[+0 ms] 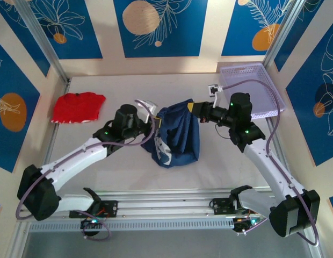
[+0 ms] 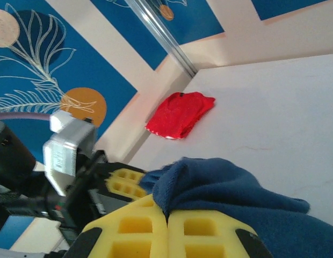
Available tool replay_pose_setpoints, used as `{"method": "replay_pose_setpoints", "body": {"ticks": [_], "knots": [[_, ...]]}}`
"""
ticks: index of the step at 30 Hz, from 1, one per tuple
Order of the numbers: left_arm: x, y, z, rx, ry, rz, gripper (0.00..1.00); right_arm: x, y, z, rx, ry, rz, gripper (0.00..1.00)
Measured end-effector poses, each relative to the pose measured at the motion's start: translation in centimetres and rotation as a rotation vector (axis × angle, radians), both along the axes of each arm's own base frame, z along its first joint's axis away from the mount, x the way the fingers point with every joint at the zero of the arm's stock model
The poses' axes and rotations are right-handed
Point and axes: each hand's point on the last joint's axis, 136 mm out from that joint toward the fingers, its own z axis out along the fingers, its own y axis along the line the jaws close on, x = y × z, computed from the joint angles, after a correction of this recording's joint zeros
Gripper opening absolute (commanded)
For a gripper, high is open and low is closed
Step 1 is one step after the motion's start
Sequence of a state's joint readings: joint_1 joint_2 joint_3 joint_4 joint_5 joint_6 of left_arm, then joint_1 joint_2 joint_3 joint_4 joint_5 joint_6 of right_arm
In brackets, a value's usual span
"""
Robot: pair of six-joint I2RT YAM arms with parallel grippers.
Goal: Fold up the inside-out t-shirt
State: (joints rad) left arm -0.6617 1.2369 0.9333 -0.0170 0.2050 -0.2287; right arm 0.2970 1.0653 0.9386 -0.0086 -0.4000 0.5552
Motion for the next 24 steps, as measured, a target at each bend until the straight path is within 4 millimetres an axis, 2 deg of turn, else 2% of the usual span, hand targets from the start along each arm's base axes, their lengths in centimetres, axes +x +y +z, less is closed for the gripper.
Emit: {"method": "replay_pose_setpoints", "body": {"ticks": [3,9,13,17,19,21,24], "knots": [[-1.2,0.4,2.3,-0.103,-0.002,-0.068,0.00,0.4,-0.6,0.1,-0.030,-0.002,-0.045,0.00],[-4.6,0.5,8.8,-0.299,-0.070,-0.225,0.00,1.6,-2.0,0.2,-0.106,-0.009,-0.156,0.00],[-5.4,0.8,11.2,-0.368,-0.083,-0.251,0.00,3.2,-2.9,-0.7,-0.183,-0.002,-0.232,0.13],[-5.0,0.9,11.7,-0.373,-0.060,-0.227,0.00,5.4,-2.4,-4.0,-0.282,0.098,-0.216,0.32],[-4.4,0.9,11.3,-0.360,-0.041,-0.200,0.00,6.0,-2.0,-5.6,-0.337,0.138,-0.197,0.38],[-3.7,0.9,10.5,-0.343,-0.017,-0.167,0.00,5.5,-1.8,-6.9,-0.397,0.158,-0.183,0.42],[-2.9,1.1,9.1,-0.313,0.021,-0.123,0.00,4.0,-1.0,-6.8,-0.446,0.127,-0.152,0.51]]}}
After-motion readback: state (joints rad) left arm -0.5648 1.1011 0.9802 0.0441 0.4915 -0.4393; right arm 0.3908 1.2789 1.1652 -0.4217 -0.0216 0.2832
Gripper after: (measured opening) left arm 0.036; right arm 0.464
